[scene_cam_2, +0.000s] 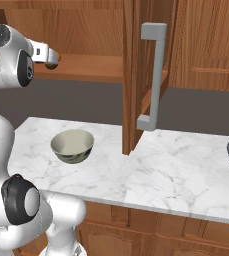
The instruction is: Open the cabinet. Pick the kiwi and tangerine from the cabinet and place them into the bowl. Then close the cabinet.
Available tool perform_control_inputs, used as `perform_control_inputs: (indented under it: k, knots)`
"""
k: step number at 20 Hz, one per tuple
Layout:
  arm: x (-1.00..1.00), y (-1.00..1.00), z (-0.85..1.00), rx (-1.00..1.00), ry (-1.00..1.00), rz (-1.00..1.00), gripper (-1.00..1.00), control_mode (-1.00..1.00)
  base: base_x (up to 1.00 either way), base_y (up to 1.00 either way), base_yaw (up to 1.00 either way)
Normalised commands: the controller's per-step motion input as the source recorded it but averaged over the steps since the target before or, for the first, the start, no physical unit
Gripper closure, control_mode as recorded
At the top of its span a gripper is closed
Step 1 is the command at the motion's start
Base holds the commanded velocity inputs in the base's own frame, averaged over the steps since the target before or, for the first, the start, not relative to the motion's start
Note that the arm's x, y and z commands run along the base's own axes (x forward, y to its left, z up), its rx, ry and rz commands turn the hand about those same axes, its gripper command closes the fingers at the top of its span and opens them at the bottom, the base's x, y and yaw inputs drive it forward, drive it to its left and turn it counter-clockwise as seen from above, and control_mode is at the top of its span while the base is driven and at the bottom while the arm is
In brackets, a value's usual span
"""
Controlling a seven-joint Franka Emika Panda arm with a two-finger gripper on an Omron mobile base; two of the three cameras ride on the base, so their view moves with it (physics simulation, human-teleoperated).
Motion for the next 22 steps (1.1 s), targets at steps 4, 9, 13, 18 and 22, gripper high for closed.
perform_control_inputs:
  k: [4, 9, 13, 18, 22]
  knots:
    - [0.20, 0.00, -0.03, 0.00, 0.09, 0.00, -1.00, -1.00, 0.00, 0.00, 0.00]
    - [0.26, 0.03, -0.01, 0.00, 0.02, 0.00, -1.00, -1.00, 0.00, 0.00, 0.00]
    - [0.19, 0.07, -0.14, 0.00, 0.00, 0.00, -1.00, -1.00, 0.00, 0.00, 0.00]
    - [0.09, 0.11, -0.50, 0.00, 0.00, 0.00, -1.00, -1.00, 0.00, 0.00, 0.00]
    - [0.00, 0.00, -0.04, 0.00, 0.00, 0.00, -1.00, -1.00, 0.00, 0.00, 0.00]
